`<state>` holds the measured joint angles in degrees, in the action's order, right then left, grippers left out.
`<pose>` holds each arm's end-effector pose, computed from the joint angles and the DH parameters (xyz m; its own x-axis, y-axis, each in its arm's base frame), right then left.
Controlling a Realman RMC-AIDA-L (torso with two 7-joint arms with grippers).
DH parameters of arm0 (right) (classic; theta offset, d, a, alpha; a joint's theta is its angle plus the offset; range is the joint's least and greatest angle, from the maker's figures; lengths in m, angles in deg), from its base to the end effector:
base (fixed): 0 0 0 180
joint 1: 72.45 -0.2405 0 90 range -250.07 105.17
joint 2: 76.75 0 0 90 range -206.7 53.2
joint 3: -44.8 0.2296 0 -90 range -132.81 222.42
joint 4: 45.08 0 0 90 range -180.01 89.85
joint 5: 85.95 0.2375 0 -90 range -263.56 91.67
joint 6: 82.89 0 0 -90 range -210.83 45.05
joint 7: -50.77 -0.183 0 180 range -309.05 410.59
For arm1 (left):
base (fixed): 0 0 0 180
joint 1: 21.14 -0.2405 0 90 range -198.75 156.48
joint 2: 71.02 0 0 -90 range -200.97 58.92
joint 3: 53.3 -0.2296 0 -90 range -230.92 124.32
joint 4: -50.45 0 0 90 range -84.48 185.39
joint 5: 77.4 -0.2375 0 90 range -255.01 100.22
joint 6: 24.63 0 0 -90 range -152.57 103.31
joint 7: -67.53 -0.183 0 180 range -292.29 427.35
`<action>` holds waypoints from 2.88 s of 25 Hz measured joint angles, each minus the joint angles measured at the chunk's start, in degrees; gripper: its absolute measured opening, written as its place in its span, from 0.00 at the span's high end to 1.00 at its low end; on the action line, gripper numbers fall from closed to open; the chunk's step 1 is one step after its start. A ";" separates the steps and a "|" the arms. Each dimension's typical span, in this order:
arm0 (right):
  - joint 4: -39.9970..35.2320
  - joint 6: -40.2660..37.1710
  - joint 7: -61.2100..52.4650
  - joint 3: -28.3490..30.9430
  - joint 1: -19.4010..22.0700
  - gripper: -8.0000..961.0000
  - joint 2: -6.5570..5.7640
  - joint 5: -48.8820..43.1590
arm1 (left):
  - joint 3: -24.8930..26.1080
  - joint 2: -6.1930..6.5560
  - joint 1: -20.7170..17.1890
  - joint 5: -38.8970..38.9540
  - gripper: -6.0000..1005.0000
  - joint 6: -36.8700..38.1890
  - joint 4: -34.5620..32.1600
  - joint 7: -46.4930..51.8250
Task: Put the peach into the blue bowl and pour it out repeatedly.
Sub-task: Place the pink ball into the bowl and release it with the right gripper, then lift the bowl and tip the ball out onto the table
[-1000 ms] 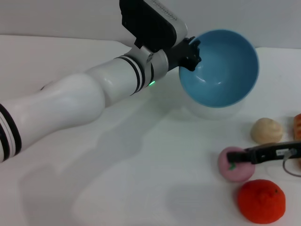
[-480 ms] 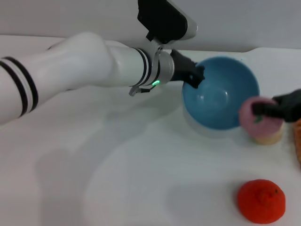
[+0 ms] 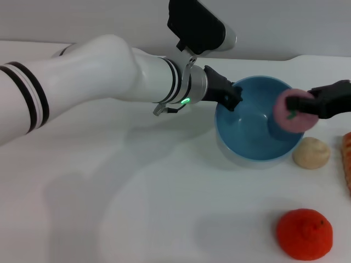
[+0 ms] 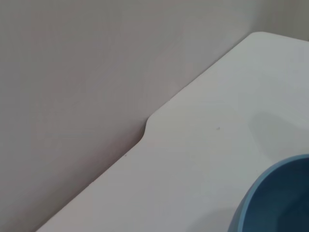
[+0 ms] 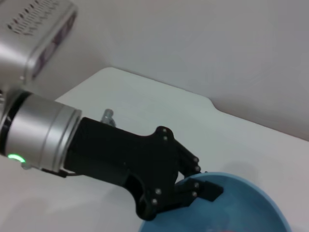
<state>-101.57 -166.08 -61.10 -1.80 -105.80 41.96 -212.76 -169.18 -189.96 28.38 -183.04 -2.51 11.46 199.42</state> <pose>0.2229 0.4021 0.0192 0.7596 -0.5661 -0.3201 -0.6438 -0.7244 -0.2467 -0.1216 0.4327 -0.1739 0.9185 0.3605 0.1627 0.3924 -0.7794 -0.4884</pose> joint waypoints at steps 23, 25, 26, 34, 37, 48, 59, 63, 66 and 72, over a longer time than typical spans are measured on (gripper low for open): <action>10.44 4.48 17.23 8.61 17.20 0.52 -0.12 27.94 | -1.45 0.17 -1.35 -7.03 1.00 -9.88 -1.24 -5.38; 14.91 2.65 22.78 9.39 20.84 0.52 -0.03 34.69 | -1.57 0.09 -1.36 -9.95 0.99 -11.65 -2.11 -5.41; 17.42 2.41 25.54 9.83 22.29 0.52 -0.10 37.29 | -1.66 0.03 -1.35 -11.13 0.99 -12.35 -2.40 -5.41; 29.30 2.88 37.85 18.73 27.57 0.52 -0.32 40.88 | -11.02 -0.07 -1.74 -20.63 0.99 -23.37 -8.27 -5.73; 31.48 2.89 40.03 20.80 28.00 0.52 -0.34 40.91 | -14.32 -0.09 -3.06 -23.10 0.99 -27.10 -11.03 -8.64; 32.59 2.95 41.48 21.09 27.30 0.52 -0.38 41.15 | -28.30 -0.14 -7.83 -23.83 0.99 -44.93 -14.16 -41.16; 32.68 3.49 41.50 21.22 26.39 0.52 -0.31 41.39 | -31.55 -0.15 -9.88 -23.45 1.00 -51.10 -11.88 -50.21; 32.60 3.30 39.36 20.90 26.02 0.52 -0.38 41.11 | -29.79 -0.16 -10.40 -17.73 1.00 -51.57 -13.39 -46.41; 30.64 2.75 30.77 19.28 25.19 0.52 -1.25 36.58 | -26.12 -0.11 -9.32 -6.94 1.00 -50.52 -14.01 -40.88; 22.58 -3.39 8.95 16.63 18.30 0.52 -3.43 14.03 | -11.56 0.02 -5.60 10.61 1.00 -34.15 -10.68 -30.20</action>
<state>-78.99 -169.48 -52.15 14.82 -87.50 38.53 -198.73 -180.73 -189.94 22.78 -172.43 -36.66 0.77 169.22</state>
